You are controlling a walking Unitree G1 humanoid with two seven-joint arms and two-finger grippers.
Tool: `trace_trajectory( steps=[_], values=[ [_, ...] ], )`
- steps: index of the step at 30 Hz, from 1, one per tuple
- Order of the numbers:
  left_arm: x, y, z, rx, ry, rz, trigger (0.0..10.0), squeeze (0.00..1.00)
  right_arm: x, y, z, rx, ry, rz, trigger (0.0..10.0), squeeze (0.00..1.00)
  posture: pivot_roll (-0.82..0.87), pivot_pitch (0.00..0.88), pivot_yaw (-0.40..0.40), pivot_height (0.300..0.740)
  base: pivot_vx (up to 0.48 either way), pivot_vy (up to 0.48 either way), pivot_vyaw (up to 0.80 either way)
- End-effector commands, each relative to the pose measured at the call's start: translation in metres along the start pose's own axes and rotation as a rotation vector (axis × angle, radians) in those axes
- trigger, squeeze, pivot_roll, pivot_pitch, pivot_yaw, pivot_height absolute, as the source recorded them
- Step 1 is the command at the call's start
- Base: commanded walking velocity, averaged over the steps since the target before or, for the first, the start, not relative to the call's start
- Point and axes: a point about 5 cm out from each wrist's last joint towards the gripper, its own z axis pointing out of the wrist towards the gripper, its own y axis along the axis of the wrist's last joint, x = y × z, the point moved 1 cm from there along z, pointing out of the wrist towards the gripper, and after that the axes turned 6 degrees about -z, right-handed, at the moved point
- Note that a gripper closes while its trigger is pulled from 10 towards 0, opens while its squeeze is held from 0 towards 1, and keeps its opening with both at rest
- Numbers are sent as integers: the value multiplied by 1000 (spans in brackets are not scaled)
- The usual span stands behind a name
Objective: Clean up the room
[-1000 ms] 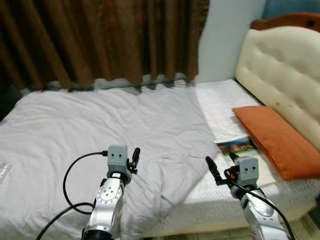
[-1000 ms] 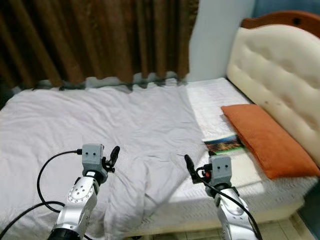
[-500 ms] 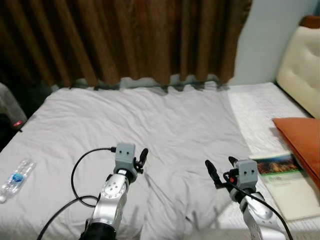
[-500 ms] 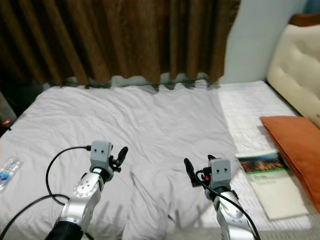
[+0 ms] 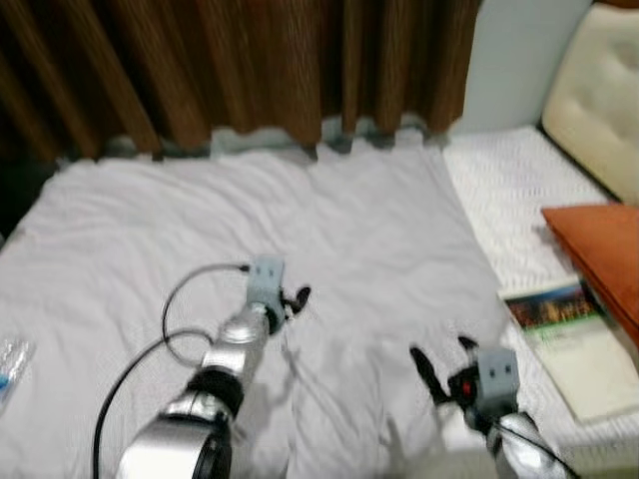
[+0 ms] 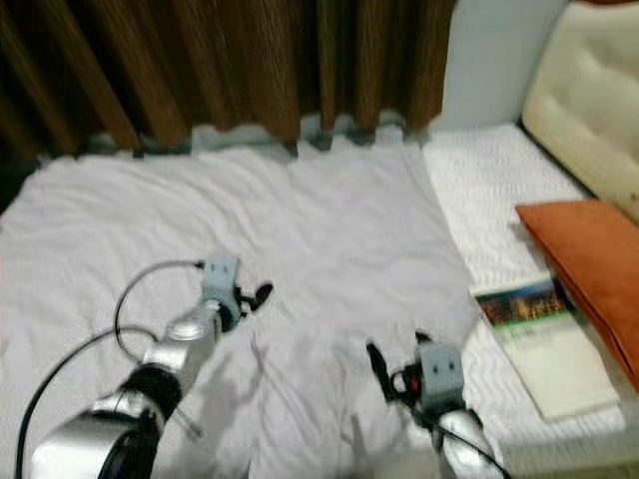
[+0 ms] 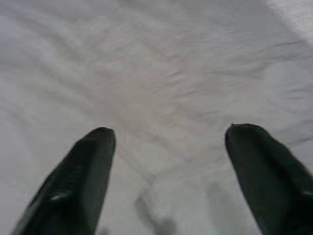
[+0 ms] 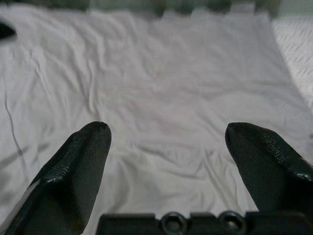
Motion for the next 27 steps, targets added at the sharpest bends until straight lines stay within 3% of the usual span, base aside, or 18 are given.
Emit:
trace_trajectory(
  steps=[1,4,6,7,9,13,17,18,19,20,24,27],
  values=[
    [7,-11,-1,59,49,-37,10000,1000,5,-2,-7,15,-1,17,10000,0,-256,213,74,740,0,0,0],
    [6,-15,0,89,73,-113,10000,1000,14,5,-32,20,-6,20,10000,0,-333,334,73,740,0,0,0],
    [3,-18,0,100,75,-159,10000,1000,21,7,-56,42,-20,29,10000,0,-373,428,67,740,0,0,0],
    [0,-17,1,95,70,-199,10000,1000,29,10,-78,62,-26,33,10000,0,-401,497,59,740,0,0,0],
    [-2,-16,1,90,64,-213,10000,1000,34,12,-87,73,-21,31,10000,0,-410,529,55,740,0,0,0],
    [0,-11,2,44,79,-308,10000,1000,64,10,-120,143,18,61,10000,0,-462,631,34,740,0,0,0],
    [0,-12,1,20,68,-369,10000,1000,79,16,-143,202,21,105,10000,0,-463,650,34,740,0,0,0],
    [-1,-13,1,18,62,-387,10000,325,81,17,-146,212,24,108,10000,0,-464,654,32,740,0,0,0],
    [-2,-14,1,17,58,-398,10000,325,83,18,-149,219,26,109,10000,0,-465,656,32,740,0,0,0],
    [-5,-16,1,27,54,-383,10000,0,82,18,-151,225,25,108,10000,0,-464,659,32,740,0,0,0],
    [-13,-19,2,41,29,-381,10000,0,80,19,-153,231,14,105,10000,0,-478,658,27,740,0,0,0],
    [-21,-18,3,40,6,-448,10000,0,77,21,-156,246,-1,94,10000,0,-481,659,23,740,0,0,0]
  ],
)
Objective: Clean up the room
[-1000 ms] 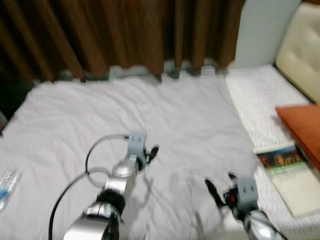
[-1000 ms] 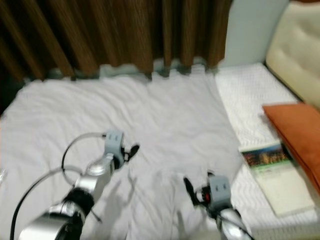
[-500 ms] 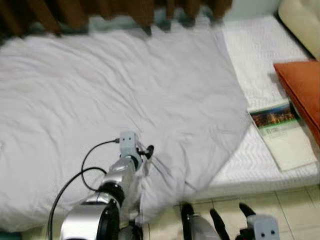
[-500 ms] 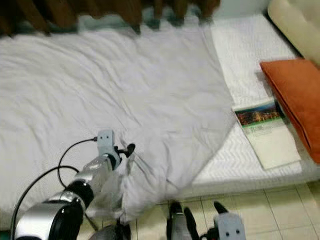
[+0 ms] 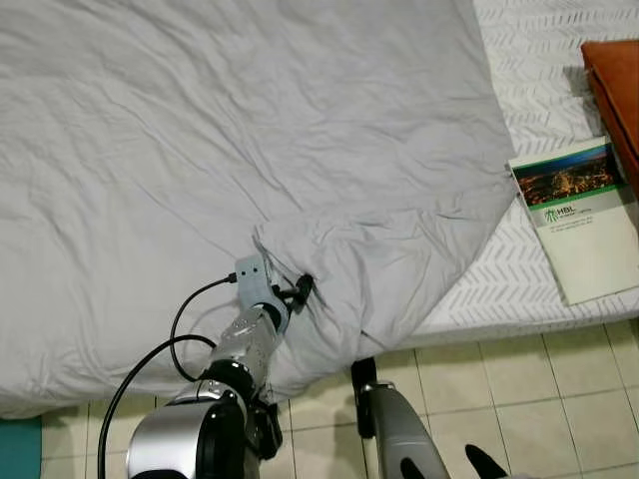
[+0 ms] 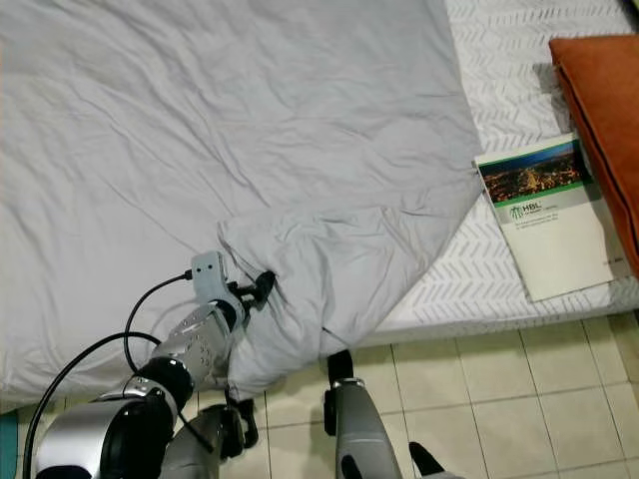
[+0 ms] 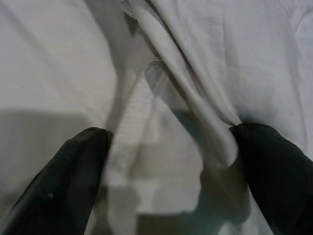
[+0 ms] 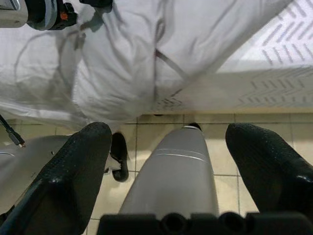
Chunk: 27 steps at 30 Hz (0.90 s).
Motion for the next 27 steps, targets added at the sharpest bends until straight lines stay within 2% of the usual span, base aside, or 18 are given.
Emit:
trace_trajectory(
  steps=[1,2,8,10,13,15,17,19,22,23,24,26,27],
  values=[
    [3,-20,-3,64,15,-45,10000,0,0,-8,-9,67,-13,-2,10000,0,-480,661,24,740,0,0,0],
    [3,-25,-4,79,22,-54,0,0,0,-10,-10,76,-14,-3,10000,0,-476,662,26,740,0,0,0],
    [6,-33,-6,105,29,-14,0,0,2,-11,-9,84,-14,2,10000,0,-467,651,35,740,0,0,0],
    [8,-36,-7,115,35,25,0,0,2,-12,-8,86,-16,5,10000,0,-459,645,40,740,0,0,0],
    [11,-40,-9,139,25,163,0,0,-6,-15,0,80,-44,22,10000,0,-433,614,58,740,0,0,0],
    [11,-41,-9,146,19,180,0,0,-8,-17,3,80,-48,25,10000,0,-429,602,62,740,0,0,0],
    [9,-49,-11,182,-35,190,0,0,-12,-18,9,73,-59,24,10000,0,-429,578,68,740,0,0,0],
    [10,-54,-13,204,-68,273,0,0,-20,-21,20,68,-67,22,10000,0,-408,512,66,740,0,0,0],
    [23,-53,-16,196,-50,325,0,0,-31,-15,32,35,-67,1,10000,0,-393,464,67,740,0,0,0],
    [23,-53,-16,196,-50,325,0,0,-31,-15,32,35,-67,1,10000,0,-393,464,67,740,0,0,0],
    [24,-50,-16,179,-32,344,0,0,-41,-15,44,19,-75,-20,10000,0,-378,403,73,740,0,0,0],
    [22,-44,-14,157,-26,376,0,0,-50,-12,58,-7,-91,-29,10000,0,-373,345,89,740,0,0,0],
    [22,-44,-14,157,-26,376,0,0,-50,-12,58,-7,-91,-29,10000,0,-373,345,89,740,0,0,0]
  ],
)
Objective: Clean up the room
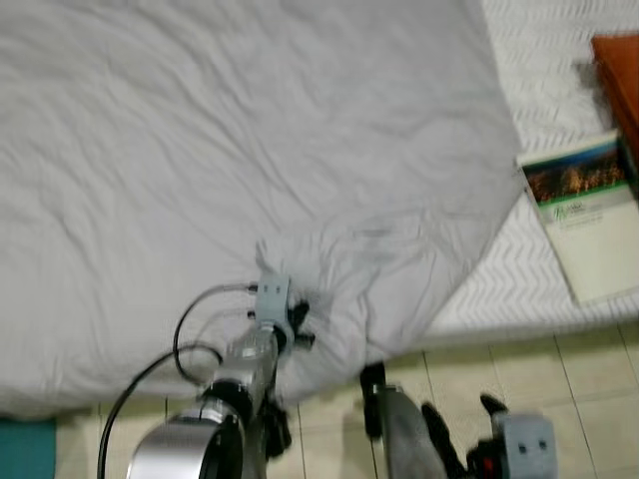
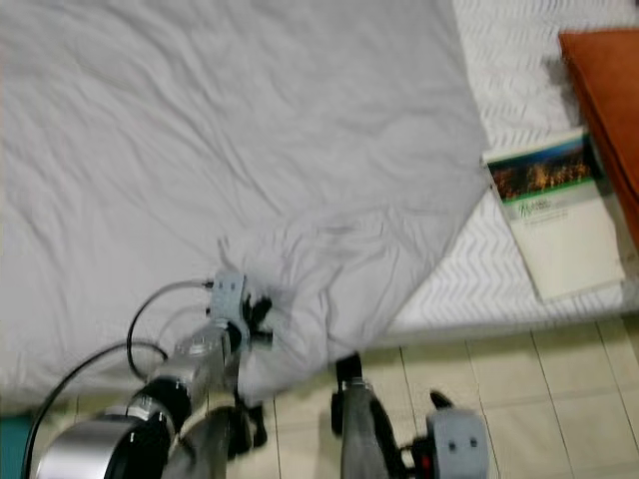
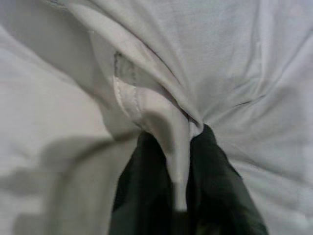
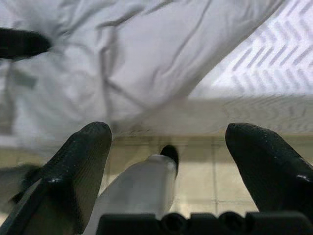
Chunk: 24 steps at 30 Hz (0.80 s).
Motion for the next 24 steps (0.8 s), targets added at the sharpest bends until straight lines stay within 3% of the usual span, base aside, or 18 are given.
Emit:
trace_trajectory(
  steps=[1,2,3,7,16,24],
  values=[
    [6,-17,-4,60,31,25,0,0,-3,-11,1,45,-4,24,10000,0,-372,336,95,740,0,0,0],
    [4,-11,-2,48,32,38,10000,0,-6,-10,11,31,-4,16,10000,0,-369,282,109,740,0,0,0],
    [4,-11,-2,48,32,38,10000,0,-6,-10,11,31,-4,16,10000,0,-369,282,109,740,0,0,0],
    [-6,15,3,-43,-24,103,10000,0,-21,-1,43,-25,-31,-10,10000,0,-361,177,141,740,0,0,0],
    [-39,2,5,-16,-149,173,10000,0,-34,0,65,-42,-53,-38,10000,0,-372,115,162,740,0,-480,0],
    [-59,-5,5,7,-228,225,10000,0,-37,3,71,-62,-40,-68,10000,0,-382,104,179,740,0,-480,0]
  ],
)
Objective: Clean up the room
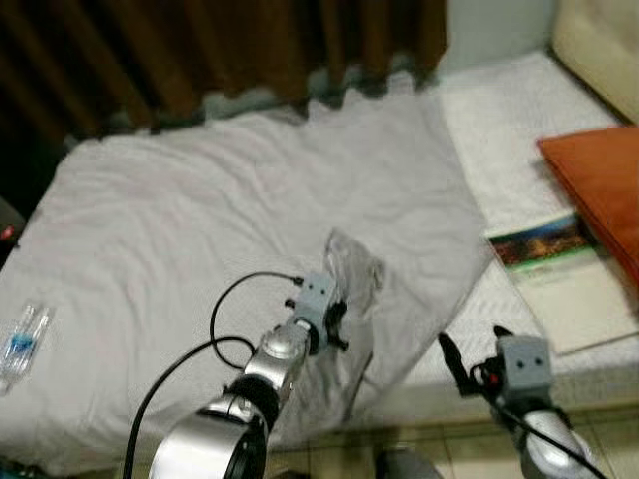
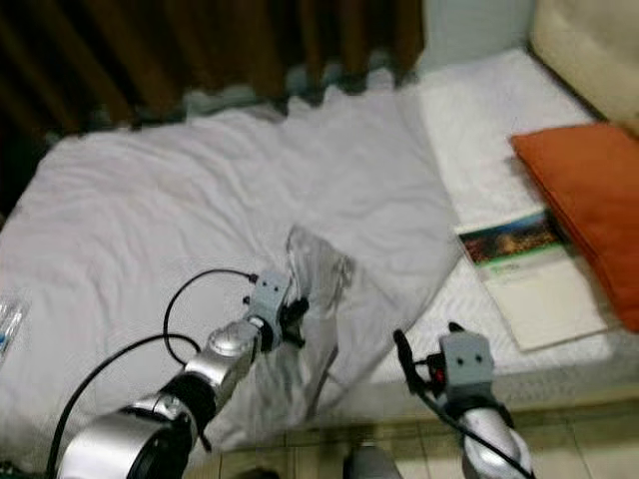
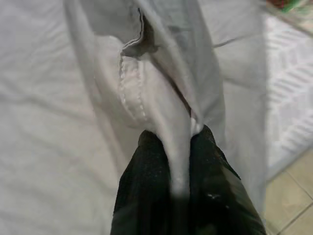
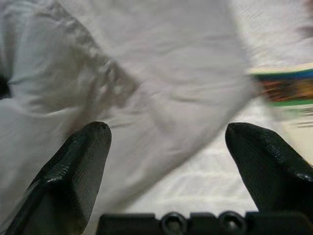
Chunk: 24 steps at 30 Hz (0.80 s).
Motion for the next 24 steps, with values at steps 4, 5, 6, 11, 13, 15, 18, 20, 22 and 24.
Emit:
trace_trajectory(
  steps=[4,5,6,11,13,15,18,20,22,24],
  values=[
    [-19,-12,1,35,-75,37,10000,0,14,-12,-3,37,41,15,10000,0,-391,105,184,740,0,-480,0],
    [-20,-13,1,38,-84,45,10000,0,14,-12,-3,37,43,15,10000,0,-393,104,186,740,0,-480,0],
    [-23,-15,1,42,-96,57,10000,0,15,-13,-3,37,45,14,10000,0,-395,104,187,740,0,-480,0],
    [-39,-28,-2,74,-194,175,10000,0,15,-14,-4,40,47,13,10000,0,-402,108,194,740,0,-480,0],
    [-55,-46,-7,126,-300,252,10000,0,16,-16,-5,43,46,13,10000,0,-407,110,198,740,0,-480,0],
    [-67,-60,-12,171,-384,323,10000,0,16,-17,-6,45,46,13,10000,0,-411,110,198,740,0,-480,0],
    [-75,-73,-16,228,-440,351,10000,0,17,-17,-6,46,49,10,10000,0,-416,111,197,740,0,-320,0],
    [-84,-95,-25,323,-513,442,10000,0,19,-17,-6,49,57,7,10000,0,-418,108,197,740,0,0,0],
    [-86,-114,-35,422,-574,486,10000,0,21,-18,-5,51,66,5,10000,0,-418,107,197,740,0,0,0],
    [-83,-122,-39,458,-564,504,10000,0,22,-18,-5,51,74,2,10000,0,-419,107,197,740,0,0,0]
  ],
)
